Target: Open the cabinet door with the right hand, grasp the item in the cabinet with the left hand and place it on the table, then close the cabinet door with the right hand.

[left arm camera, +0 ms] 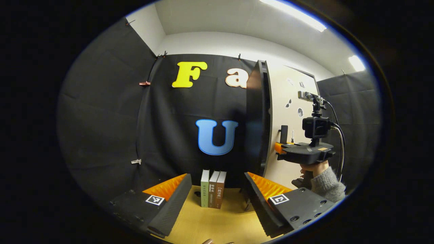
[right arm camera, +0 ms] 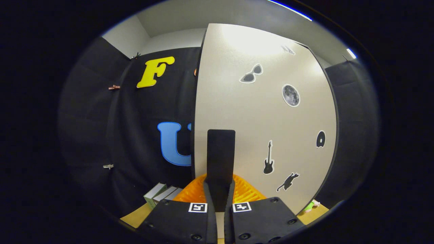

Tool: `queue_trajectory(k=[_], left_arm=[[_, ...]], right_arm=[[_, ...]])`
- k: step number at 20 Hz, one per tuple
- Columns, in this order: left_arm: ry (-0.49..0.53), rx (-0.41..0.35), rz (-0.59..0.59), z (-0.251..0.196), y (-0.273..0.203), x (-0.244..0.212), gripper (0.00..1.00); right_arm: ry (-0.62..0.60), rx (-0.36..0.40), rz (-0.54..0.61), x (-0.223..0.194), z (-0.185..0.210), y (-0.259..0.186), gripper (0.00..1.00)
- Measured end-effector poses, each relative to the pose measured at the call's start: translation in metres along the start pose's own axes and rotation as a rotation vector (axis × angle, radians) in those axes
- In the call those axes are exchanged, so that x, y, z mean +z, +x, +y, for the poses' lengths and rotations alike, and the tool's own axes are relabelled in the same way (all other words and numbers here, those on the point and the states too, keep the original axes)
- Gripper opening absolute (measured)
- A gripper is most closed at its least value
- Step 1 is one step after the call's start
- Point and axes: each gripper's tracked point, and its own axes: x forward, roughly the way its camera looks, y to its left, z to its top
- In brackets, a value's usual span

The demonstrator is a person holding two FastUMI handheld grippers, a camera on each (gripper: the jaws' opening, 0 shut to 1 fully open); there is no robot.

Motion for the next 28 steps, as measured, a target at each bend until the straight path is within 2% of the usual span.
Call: queue_trajectory(k=[6, 13, 19, 28], left_arm=[[0.010, -0.122, -0.002, -0.026, -0.019, 0.000, 0.96], [0.033, -0.268, -0.022, -0.081, -0.028, 0.006, 0.96], [0.020, -0.377, -0.019, -0.146, -0.020, 0.004, 0.96], [0.010, -0.477, -0.008, -0.264, -0.001, -0.003, 0.96]], right_arm=[[0.009, 0.000, 0.007, 0.007, -0.020, -0.055, 0.12], [-0.012, -0.001, 0.000, 0.011, -0.052, -0.105, 0.12], [-0.004, 0.021, 0.006, 0.014, -0.094, -0.146, 0.12], [0.032, 0.030, 0.022, 0.017, -0.181, -0.191, 0.11]])
